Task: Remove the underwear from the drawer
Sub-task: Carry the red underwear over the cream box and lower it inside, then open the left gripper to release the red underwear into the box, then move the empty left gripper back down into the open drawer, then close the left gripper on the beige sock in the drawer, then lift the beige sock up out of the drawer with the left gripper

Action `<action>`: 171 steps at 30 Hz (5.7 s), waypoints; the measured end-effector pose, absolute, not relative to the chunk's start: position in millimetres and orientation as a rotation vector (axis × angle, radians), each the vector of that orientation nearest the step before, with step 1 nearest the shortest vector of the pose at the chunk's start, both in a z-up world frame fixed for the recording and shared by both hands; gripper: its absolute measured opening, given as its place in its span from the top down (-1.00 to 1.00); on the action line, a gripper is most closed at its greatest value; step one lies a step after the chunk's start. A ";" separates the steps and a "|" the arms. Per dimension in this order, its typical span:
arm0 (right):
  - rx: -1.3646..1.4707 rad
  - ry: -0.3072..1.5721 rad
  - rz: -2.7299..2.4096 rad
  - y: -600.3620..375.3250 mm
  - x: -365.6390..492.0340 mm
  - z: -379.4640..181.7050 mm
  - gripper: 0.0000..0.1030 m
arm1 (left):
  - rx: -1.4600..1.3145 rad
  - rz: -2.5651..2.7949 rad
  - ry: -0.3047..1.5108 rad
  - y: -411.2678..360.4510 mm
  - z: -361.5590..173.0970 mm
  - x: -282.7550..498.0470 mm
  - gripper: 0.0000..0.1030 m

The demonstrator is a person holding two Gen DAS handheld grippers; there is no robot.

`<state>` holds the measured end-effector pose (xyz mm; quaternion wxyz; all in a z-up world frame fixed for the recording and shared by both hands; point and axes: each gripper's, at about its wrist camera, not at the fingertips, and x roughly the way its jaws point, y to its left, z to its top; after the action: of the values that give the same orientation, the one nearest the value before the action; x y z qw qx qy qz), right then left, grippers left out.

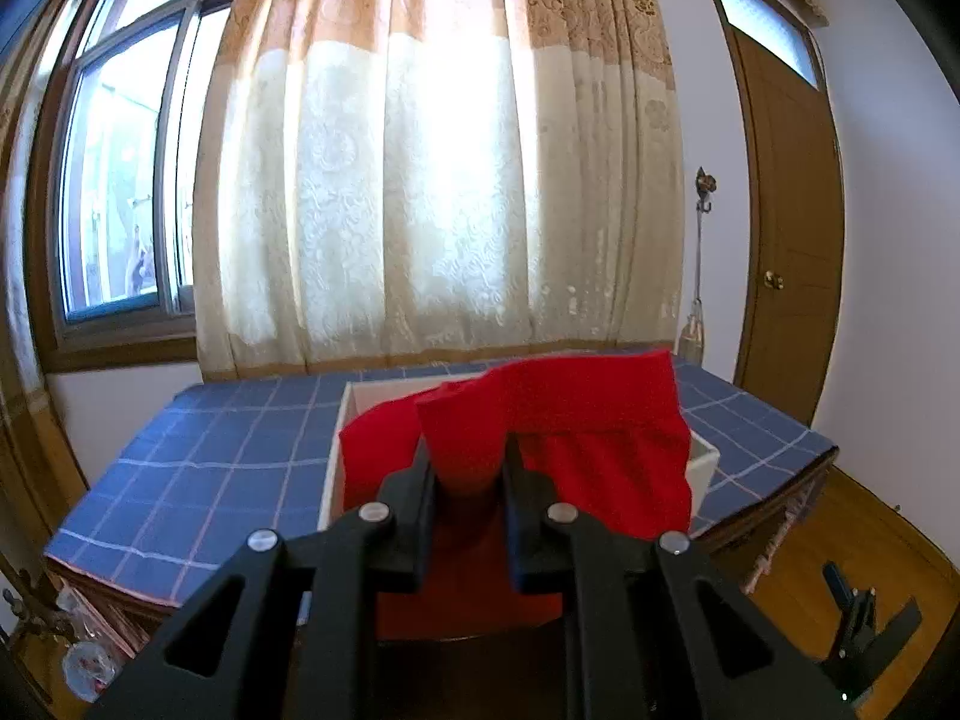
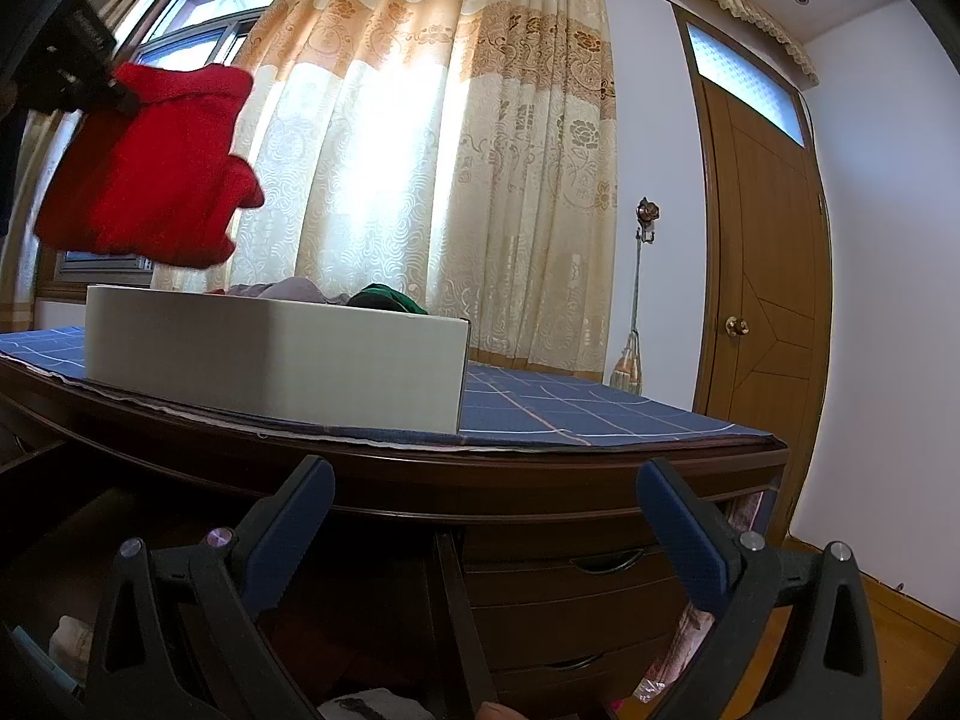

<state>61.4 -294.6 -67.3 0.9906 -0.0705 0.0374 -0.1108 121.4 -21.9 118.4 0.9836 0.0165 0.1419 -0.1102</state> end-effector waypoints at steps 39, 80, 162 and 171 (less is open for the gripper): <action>-0.158 0.062 -0.222 -292.0 61.0 -66.6 -0.98 | 0.138 0.021 0.369 -48.4 153.4 316.4 0.69; -0.188 0.047 -0.221 -286.6 59.7 -69.0 -0.98 | 0.295 0.061 0.811 -58.6 50.4 391.7 0.26; -0.199 0.053 -0.233 -281.5 60.8 -70.2 -0.98 | -0.004 -0.323 1.466 -78.0 -180.3 172.6 0.26; -0.200 0.052 -0.234 -281.3 60.9 -70.2 -0.98 | 0.046 -0.303 1.316 -84.7 -164.2 155.3 0.40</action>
<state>60.9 -281.3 -70.2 0.9878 -0.0996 0.0258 -0.1166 155.3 -84.7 -164.2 0.7802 0.0212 0.6092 -0.1401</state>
